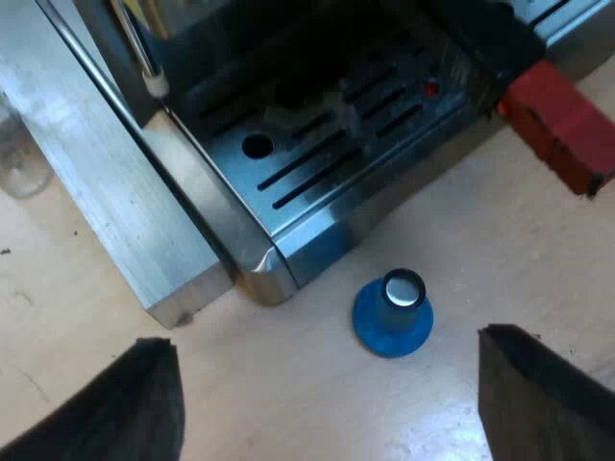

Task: Put the handle in the coffee machine

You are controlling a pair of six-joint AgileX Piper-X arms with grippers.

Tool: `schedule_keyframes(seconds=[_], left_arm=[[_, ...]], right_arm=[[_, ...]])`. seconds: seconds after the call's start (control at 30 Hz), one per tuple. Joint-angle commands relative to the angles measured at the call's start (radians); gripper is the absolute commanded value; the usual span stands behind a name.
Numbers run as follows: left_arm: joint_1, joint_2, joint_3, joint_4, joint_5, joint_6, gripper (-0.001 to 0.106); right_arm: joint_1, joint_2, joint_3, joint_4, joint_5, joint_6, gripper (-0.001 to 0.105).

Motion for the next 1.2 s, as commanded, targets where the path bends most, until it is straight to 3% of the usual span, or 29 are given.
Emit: schedule_keyframes(seconds=[0.03,0.1,0.23,0.27,0.3,0.57,0.8,1.2], left_arm=[[0.002,-0.006,-0.027,-0.019,-0.002,-0.009,0.066],[0.002,-0.006,-0.05,-0.043,-0.002,-0.009,0.066],[0.002,-0.006,-0.118,-0.088,-0.002,-0.023,0.066],[0.002,-0.006,-0.135,-0.096,-0.002,-0.03,0.066],[0.002,-0.006,-0.155,-0.104,-0.01,-0.036,0.066],[0.002,-0.006,-0.249,-0.117,-0.016,-0.07,0.066],[0.026,-0.006,-0.264,-0.107,-0.013,-0.073,0.066],[0.215,-0.051,-0.264,-0.071,-0.01,-0.074,0.066]], right_arm=[[-0.034,-0.008,-0.048,0.073,-0.055,0.001,0.074],[-0.102,-0.008,-0.1,0.135,-0.159,0.017,0.074],[-0.128,-0.008,-0.117,0.153,-0.183,0.017,0.074],[-0.253,-0.008,-0.187,0.215,-0.284,0.017,0.074],[-0.297,-0.008,-0.207,0.23,-0.32,0.017,0.074],[-0.574,-0.008,-0.308,0.341,-0.509,0.017,0.074],[-0.775,-0.018,-0.329,0.417,-0.607,0.008,0.074],[-1.067,-0.023,-0.329,0.565,-0.628,-0.054,0.074]])
